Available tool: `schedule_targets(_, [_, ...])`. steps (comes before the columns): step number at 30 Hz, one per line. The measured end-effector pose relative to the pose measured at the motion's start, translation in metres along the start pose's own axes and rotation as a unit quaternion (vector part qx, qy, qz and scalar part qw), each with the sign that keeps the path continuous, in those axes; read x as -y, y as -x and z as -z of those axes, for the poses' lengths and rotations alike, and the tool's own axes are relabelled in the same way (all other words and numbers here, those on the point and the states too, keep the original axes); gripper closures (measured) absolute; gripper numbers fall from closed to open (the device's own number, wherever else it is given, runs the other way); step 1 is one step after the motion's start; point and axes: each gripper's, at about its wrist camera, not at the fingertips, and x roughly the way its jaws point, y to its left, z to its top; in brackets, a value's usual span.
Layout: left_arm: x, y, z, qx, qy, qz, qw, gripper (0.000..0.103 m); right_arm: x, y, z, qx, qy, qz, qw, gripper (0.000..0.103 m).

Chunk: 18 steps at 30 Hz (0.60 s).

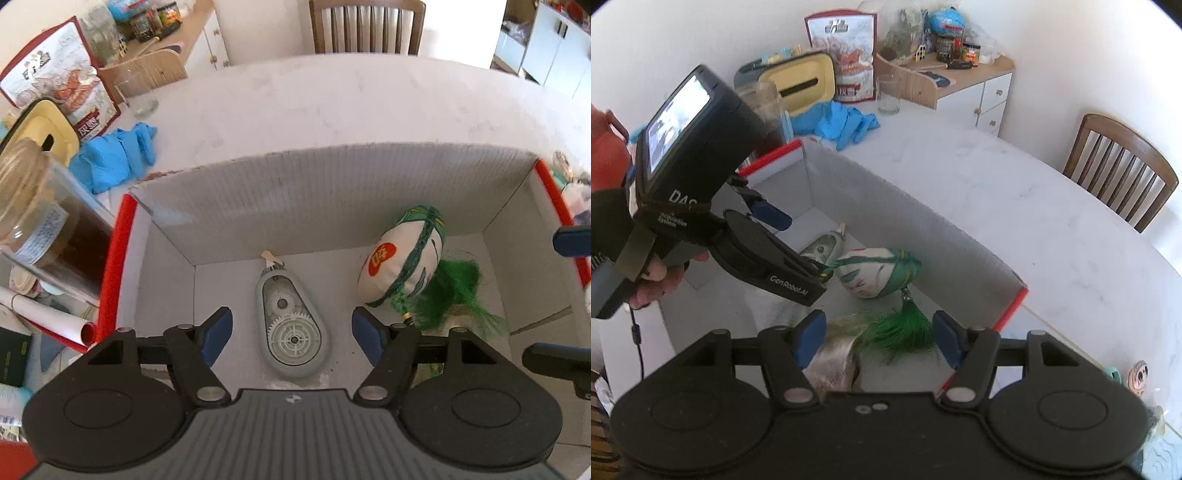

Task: Organize objects
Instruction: 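Lower both items onto the box floor and open both grippers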

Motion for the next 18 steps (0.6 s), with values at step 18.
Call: schedule_targets(18, [0.048, 0.099, 0.021, 0.107, 0.024, 0.01, 0.994, 0.029, 0.032, 0.091, 0.034, 0.063, -0.047, -0.04, 0.996, 0.036])
